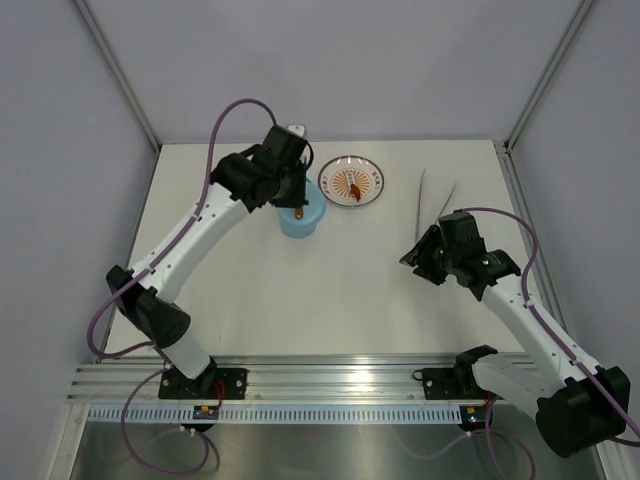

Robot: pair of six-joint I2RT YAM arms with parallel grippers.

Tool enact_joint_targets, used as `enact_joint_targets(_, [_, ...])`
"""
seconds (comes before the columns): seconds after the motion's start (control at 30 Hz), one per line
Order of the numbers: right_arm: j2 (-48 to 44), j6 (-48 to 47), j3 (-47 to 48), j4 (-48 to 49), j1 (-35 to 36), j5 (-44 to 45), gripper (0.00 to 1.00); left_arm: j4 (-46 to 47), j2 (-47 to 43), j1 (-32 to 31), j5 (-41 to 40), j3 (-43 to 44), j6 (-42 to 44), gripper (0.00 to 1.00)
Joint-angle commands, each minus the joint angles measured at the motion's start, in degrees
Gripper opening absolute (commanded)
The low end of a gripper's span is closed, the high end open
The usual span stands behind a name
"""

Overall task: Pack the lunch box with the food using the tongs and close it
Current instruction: Pick up the box lid from the center of the board, then close the box lid on the packing box.

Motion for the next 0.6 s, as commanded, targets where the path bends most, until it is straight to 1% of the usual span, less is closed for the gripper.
enact_joint_targets(0.0, [-0.52,-1.09,2.04,-0.36,-0.50,0.44,0.53,-6.47,6.84,3.53,1.50,11.11,3.99,0.00])
enact_joint_targets(0.03, [-0.43,-1.09,2.30,-0.45,-0.50,0.44,0.53,-7.43,8.35,4.15,1.84,16.28,4.34,0.00])
enact_joint_targets(0.13, [0.09,-1.09,2.74,-0.45,-0.50,0.44,0.53,-9.46,13.72,7.14,2.64,23.68,5.14,0.00])
enact_joint_targets(0.2, [0.53,-1.27,3.26,-0.63,-0.50,0.52,0.53,-10.08,15.65,8.11,2.81,26.07,5.23,0.00])
enact_joint_targets(0.33, [1.32,-1.44,3.97,-0.63,-0.41,0.52,0.53,-8.68,18.47,11.00,5.18,27.05,5.14,0.00])
enact_joint_targets(0.57, [2.38,-1.44,4.85,-0.54,-0.41,0.09,0.53,-5.07,20.67,13.03,7.73,26.87,4.88,0.00])
